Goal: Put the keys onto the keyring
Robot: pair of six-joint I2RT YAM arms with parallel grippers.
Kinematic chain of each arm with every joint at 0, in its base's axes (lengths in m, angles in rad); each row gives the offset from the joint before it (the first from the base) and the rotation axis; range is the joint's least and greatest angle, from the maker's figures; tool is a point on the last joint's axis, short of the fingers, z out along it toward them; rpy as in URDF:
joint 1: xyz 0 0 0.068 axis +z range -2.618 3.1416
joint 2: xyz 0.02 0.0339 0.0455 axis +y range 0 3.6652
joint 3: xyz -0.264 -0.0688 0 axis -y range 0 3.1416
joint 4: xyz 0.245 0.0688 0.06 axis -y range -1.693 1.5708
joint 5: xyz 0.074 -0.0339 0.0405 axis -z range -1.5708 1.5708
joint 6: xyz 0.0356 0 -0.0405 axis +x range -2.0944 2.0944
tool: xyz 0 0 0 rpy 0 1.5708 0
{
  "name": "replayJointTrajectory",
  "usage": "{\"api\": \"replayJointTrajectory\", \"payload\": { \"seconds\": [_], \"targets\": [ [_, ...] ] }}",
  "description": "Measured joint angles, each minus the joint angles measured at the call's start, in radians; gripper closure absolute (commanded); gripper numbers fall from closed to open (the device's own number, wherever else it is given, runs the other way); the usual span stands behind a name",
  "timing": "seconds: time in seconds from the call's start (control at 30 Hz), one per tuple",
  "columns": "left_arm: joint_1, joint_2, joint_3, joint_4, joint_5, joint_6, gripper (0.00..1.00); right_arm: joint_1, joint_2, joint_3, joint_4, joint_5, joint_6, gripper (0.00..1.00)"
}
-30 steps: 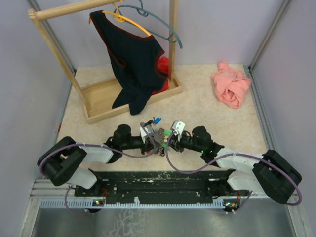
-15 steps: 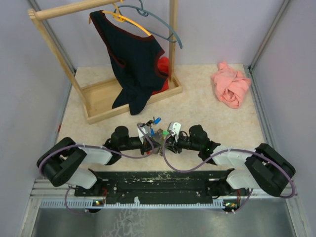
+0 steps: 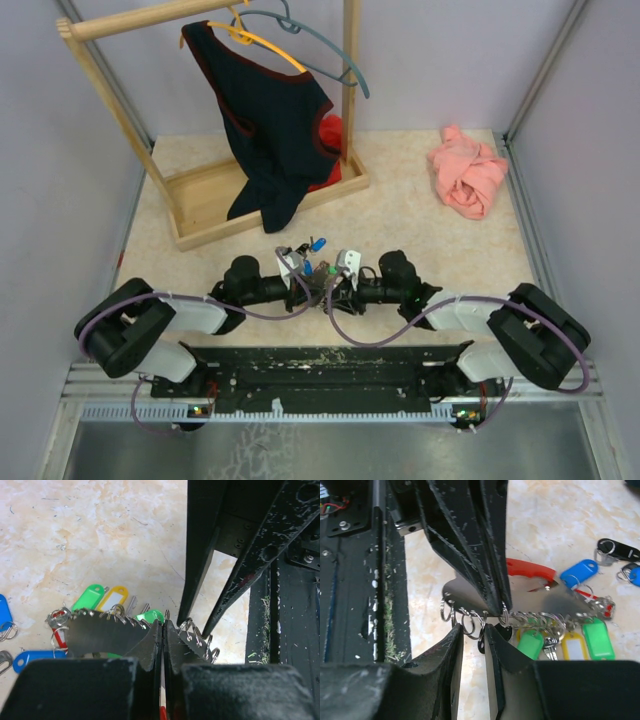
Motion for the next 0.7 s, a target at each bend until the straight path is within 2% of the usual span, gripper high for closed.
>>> {"api": "replayJointTrajectory", "payload": {
  "seconds": [0.17, 0.3, 0.43, 0.7],
  "targets": [
    [0.000, 0.000, -0.001, 0.001, -0.011, 0.000, 0.99, 0.002, 0.001, 0.014, -0.014, -0.065, 0.004, 0.78],
    [0.000, 0.000, -0.004, 0.008, -0.016, 0.000, 0.99, 0.024, 0.005, 0.067, -0.094, -0.080, -0.026, 0.78],
    [0.000, 0.000, -0.013, 0.014, -0.016, 0.002, 0.99, 0.037, -0.011, 0.075, -0.145, -0.050, -0.057, 0.75],
    [0.000, -0.058, -0.032, -0.037, -0.051, 0.058, 0.99, 0.042, -0.166, 0.035, -0.177, 0.092, -0.107, 0.70]
  ]
}}
